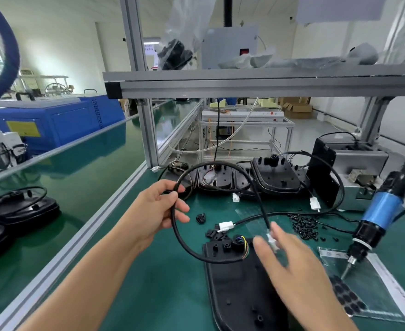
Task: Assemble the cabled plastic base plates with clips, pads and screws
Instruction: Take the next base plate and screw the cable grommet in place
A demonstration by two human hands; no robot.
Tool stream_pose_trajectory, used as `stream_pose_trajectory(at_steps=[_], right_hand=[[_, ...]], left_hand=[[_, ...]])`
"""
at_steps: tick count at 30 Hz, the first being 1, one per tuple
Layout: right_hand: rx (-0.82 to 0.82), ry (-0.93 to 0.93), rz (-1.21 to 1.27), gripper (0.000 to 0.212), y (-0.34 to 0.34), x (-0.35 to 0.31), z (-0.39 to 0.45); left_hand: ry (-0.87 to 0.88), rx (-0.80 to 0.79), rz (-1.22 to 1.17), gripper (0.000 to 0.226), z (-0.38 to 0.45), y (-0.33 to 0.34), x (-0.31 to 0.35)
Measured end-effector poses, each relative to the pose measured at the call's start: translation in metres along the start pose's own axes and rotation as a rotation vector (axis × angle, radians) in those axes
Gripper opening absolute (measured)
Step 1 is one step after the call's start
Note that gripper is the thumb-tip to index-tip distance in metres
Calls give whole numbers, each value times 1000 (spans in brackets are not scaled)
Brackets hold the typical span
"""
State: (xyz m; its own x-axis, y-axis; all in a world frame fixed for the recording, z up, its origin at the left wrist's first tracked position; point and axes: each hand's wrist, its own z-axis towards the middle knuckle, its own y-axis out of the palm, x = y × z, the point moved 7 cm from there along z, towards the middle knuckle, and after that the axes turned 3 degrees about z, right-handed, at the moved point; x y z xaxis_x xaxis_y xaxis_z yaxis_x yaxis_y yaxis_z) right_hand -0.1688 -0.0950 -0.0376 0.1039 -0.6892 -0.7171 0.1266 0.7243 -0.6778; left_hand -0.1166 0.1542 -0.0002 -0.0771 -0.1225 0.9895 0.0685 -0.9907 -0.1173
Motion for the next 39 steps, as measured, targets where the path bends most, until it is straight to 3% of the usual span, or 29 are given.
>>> stream_pose_trajectory(at_steps=[4, 6, 10, 12, 14, 16, 17, 19, 23, 26, 29, 34, 39], right_hand=[[-109, 195, 934, 93, -2, -23, 43], [-98, 275, 1280, 88, -8, -37, 63], [35, 291, 1691, 45, -27, -69, 85], [57, 230, 1792, 33, -34, -90, 90], [48, 163, 1783, 26, -37, -111, 93], [26, 78, 1674, 19, -34, -128, 95], [13, 36, 1587, 17, -30, -136, 94], [7, -42, 1347, 18, -17, -147, 88], [-5, -102, 963, 17, 29, -157, 68], [-39, -91, 897, 18, 53, -155, 58], [-60, -71, 901, 19, 61, -153, 56], [-58, -28, 991, 29, 54, -154, 61], [-61, -167, 849, 24, 55, -189, 52]], left_hand=[[84, -58, 72, 21, -5, 10, 4], [131, -100, 104, 24, -9, 12, 5], [126, -305, 179, 21, -19, 17, 4], [72, -443, 270, 17, -25, 16, 4], [35, -486, 332, 33, -26, 8, 16], [51, -403, 277, 61, -11, -1, 42], [53, -340, 234, 64, 0, -2, 56], [19, -247, 168, 58, 26, 6, 81], [-114, -218, -44, 43, 65, 39, 111], [-190, -183, -93, 22, 80, 42, 115], [-237, -160, -83, 18, 89, 38, 105], [-248, 134, -213, 18, 106, -3, 91], [-306, 304, -374, 23, 118, -36, 85]])
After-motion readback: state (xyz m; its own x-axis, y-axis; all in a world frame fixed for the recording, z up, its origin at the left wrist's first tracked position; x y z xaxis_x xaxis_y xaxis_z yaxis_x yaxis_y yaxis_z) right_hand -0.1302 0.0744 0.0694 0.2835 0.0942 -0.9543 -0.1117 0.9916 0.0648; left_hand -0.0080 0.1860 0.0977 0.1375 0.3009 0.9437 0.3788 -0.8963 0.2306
